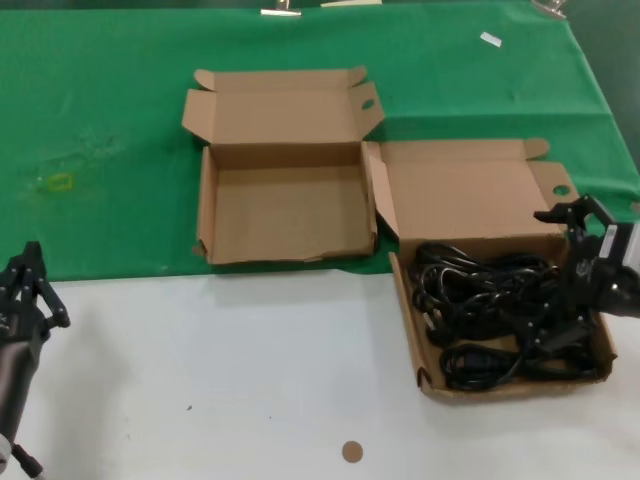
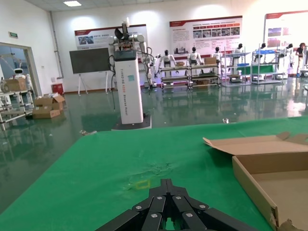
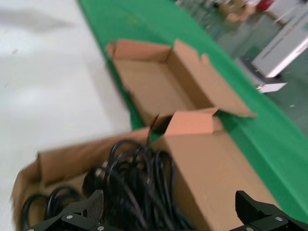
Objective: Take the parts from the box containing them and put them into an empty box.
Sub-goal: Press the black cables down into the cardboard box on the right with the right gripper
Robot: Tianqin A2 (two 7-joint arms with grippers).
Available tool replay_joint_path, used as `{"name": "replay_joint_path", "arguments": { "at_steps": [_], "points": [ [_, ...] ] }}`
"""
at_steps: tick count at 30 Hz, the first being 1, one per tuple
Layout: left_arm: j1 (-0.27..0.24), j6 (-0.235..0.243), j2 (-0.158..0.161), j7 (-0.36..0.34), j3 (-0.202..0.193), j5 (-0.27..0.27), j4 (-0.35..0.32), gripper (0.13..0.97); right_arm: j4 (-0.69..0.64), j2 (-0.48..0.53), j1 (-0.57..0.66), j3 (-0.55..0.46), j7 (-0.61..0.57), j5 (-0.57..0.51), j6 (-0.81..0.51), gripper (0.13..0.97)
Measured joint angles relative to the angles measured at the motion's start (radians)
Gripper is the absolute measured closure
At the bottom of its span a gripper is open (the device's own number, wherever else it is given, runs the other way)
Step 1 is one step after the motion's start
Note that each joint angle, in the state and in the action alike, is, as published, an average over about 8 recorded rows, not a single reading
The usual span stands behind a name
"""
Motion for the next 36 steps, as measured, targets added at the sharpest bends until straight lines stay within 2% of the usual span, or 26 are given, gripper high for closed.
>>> {"name": "replay_joint_path", "arguments": {
  "at_steps": [9,16,25,33,36],
  "points": [
    [0.0,0.0,0.0,0.0,0.0,0.0,0.0,0.953,-0.097,-0.043,0.021,0.089,-0.061,-0.08,-0.243,0.136],
    [0.0,0.0,0.0,0.0,0.0,0.0,0.0,0.953,-0.155,-0.1,0.052,0.136,-0.094,-0.14,-0.364,0.156],
    [0.0,0.0,0.0,0.0,0.0,0.0,0.0,0.953,-0.204,-0.172,0.092,0.173,-0.104,-0.218,-0.444,0.255],
    [0.0,0.0,0.0,0.0,0.0,0.0,0.0,0.953,-0.226,-0.209,0.106,0.197,-0.107,-0.269,-0.49,0.426],
    [0.0,0.0,0.0,0.0,0.0,0.0,0.0,0.953,-0.23,-0.219,0.107,0.205,-0.108,-0.282,-0.504,0.426]
  ]
}}
